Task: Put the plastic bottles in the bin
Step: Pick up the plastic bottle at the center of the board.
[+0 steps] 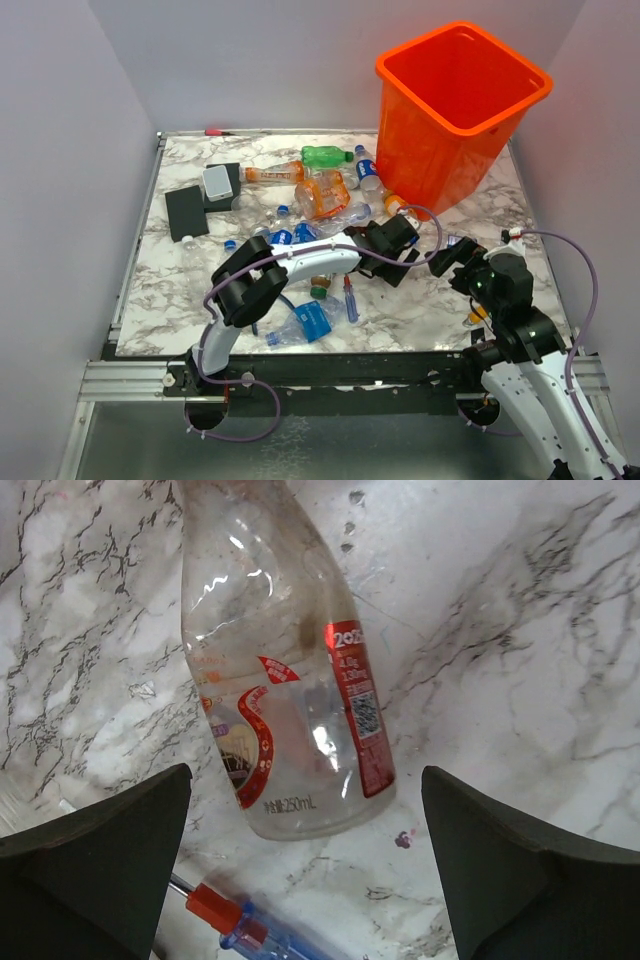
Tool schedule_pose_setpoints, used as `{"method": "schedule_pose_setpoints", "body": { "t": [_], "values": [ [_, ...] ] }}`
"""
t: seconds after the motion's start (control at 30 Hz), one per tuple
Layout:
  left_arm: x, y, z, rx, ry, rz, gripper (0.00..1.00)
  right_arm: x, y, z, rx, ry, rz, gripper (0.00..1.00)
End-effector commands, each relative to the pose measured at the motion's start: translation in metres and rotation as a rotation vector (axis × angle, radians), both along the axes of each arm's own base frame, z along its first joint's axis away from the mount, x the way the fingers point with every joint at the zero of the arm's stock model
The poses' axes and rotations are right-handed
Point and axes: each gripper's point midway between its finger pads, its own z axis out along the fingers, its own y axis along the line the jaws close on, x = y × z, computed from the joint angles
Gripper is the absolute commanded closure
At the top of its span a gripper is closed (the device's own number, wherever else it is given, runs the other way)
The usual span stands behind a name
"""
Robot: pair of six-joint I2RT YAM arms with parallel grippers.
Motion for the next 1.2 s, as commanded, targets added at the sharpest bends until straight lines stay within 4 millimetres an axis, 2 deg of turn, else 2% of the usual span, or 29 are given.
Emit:
{"method": "schedule_pose_setpoints", "body": {
  "t": [0.0, 0.3, 0.57, 0.7, 0.77, 0.87, 1.07, 1.17],
  "values": [
    [0.01, 0.005, -0.01, 0.062, -0.009, 0.038, 0.04, -0.006, 0.002, 0.004, 0.013, 0.012, 0.01, 0.01],
    [0.021, 0.001, -0.02, 0.086, -0.022, 0.039, 0.14, -0.008, 0.002, 0.005, 0.024, 0.008, 0.009, 0.01],
    [0.018, -0.001, -0.026, 0.082, 0.001, 0.032, 0.44, -0.01, 0.001, 0.007, 0.032, 0.007, 0.006, 0.01],
    [0.016, 0.001, -0.018, 0.059, -0.007, 0.031, 0.59, -0.011, 0.002, 0.01, 0.035, 0.007, 0.012, 0.01],
    [0.015, 0.001, -0.003, 0.03, -0.026, 0.032, 0.64, -0.01, 0.004, 0.014, 0.031, 0.005, 0.026, 0.01],
    [0.015, 0.011, 0.035, -0.027, -0.08, 0.049, 0.66, -0.011, 0.013, 0.033, 0.023, -0.04, 0.1, 0.01],
    [0.0, 0.055, 0.131, -0.206, -0.237, 0.068, 0.68, -0.022, 0.058, 0.119, 0.061, -0.309, 0.413, 0.01],
    [-0.022, 0.078, 0.174, -0.36, -0.327, -0.017, 0.68, -0.027, 0.078, 0.156, 0.099, -0.436, 0.541, 0.01]
  ]
}}
